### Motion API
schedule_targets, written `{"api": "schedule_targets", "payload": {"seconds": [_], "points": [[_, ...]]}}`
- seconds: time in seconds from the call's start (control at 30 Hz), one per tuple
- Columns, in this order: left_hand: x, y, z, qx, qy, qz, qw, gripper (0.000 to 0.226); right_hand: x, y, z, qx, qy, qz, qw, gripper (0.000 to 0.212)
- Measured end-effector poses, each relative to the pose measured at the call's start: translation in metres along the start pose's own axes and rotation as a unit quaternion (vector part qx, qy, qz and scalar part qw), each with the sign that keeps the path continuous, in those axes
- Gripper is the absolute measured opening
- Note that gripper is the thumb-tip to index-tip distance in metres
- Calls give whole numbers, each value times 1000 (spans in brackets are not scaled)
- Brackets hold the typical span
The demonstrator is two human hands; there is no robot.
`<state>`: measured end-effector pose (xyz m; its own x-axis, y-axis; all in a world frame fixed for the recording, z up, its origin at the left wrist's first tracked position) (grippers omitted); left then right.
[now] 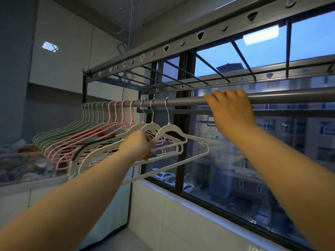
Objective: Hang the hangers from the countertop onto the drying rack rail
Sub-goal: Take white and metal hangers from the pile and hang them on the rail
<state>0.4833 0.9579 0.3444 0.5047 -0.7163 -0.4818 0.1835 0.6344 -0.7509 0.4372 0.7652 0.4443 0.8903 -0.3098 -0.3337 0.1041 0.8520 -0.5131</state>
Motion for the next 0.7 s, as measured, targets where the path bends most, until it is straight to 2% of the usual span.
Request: {"api": "schedule_targets", "payload": {"seconds": [0.17, 0.27, 0.33, 0.4, 0.5, 0.6, 0.7], "points": [[-6, -6, -6, 8, -11, 22, 1000, 18, -1, 1, -1, -2, 11, -7, 1000, 49], [-11, -14, -10, 38, -23, 50, 998, 24, -1, 0, -3, -7, 13, -14, 1000, 50], [-15, -18, -16, 57, -32, 31, 997, 28, -2, -1, -7, -1, 11, -4, 1000, 50], [-22, -24, -24, 82, -61, 12, 995, 36, -6, 1, -13, 0, -22, 7, 1000, 48], [-27, -38, -40, 154, -92, 19, 984, 42, -14, 3, -26, 3, -127, 7, 992, 49], [-14, -50, -62, 213, -64, -3, 975, 40, -7, 9, -41, 1, -136, 23, 990, 50], [15, -49, -80, 237, 0, -41, 971, 35, 8, 15, -61, 2, -122, 61, 991, 51]]}}
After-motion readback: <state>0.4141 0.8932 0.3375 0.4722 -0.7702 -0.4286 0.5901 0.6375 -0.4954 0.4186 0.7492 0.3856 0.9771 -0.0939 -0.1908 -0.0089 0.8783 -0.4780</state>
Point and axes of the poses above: each hand's wrist, its own z-axis towards the middle knuckle, its own x-axis out of the palm, y = z × x, the point moved 9 cm from there along z, towards the middle knuckle, and after that the axes turned 12 degrees about -z, right-handed, at the moved point
